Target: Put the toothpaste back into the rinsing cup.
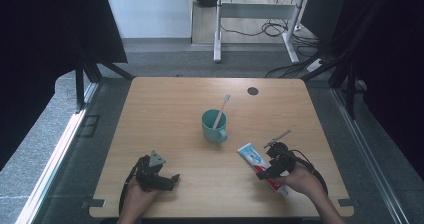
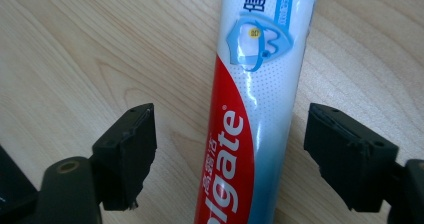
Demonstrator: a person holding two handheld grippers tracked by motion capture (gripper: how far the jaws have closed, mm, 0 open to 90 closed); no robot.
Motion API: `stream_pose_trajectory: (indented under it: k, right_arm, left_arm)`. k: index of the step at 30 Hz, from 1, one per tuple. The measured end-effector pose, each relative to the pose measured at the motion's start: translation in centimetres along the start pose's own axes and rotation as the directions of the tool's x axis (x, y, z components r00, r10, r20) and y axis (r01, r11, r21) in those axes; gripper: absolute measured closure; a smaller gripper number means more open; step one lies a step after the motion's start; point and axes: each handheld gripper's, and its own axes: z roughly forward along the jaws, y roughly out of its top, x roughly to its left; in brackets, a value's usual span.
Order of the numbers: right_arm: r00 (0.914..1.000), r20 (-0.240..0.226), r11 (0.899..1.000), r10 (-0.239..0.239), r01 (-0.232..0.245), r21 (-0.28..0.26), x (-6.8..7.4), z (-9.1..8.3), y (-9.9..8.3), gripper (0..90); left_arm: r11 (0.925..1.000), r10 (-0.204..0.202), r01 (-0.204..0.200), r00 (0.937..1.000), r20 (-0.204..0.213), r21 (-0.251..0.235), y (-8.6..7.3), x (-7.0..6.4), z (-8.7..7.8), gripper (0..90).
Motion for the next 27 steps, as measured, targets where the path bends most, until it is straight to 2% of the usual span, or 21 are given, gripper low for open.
stream_pose_trajectory:
  k: [7, 12, 16, 23, 27]
  right_arm:
    - [0.9997, 0.024, 0.994, -0.007, 0.005, 0.110, 0.0, 0.9, 1.3, 30.2]
    - [0.9979, 0.059, 0.980, -0.027, 0.015, 0.198, 0.2, 1.3, 2.4, 35.5]
    - [0.9954, 0.084, 0.969, -0.047, 0.025, 0.247, 0.4, 1.6, 3.3, 38.2]
    - [0.9921, 0.112, 0.955, -0.058, 0.022, 0.297, 0.6, 2.4, 4.3, 41.7]
    - [0.9917, 0.123, 0.948, -0.039, -0.002, 0.317, 0.6, 2.8, 4.6, 44.1]
  left_arm:
    - [1.0000, 0.000, 0.000, 1.0000, 0.000, 0.000, 0.0, 0.0, 0.0, 0.1]
    - [1.0000, 0.000, 0.000, 1.0000, 0.000, 0.000, 0.0, 0.0, 0.0, 0.1]
    - [1.0000, 0.000, 0.000, 1.0000, 0.000, 0.000, 0.0, 0.0, 0.0, 0.1]
    - [1.0000, 0.001, -0.001, 1.0000, 0.000, 0.000, 0.0, 0.0, 0.0, 0.1]
    - [1.0000, 0.001, -0.001, 1.0000, 0.000, 0.000, 0.0, 0.0, 0.0, 0.1]
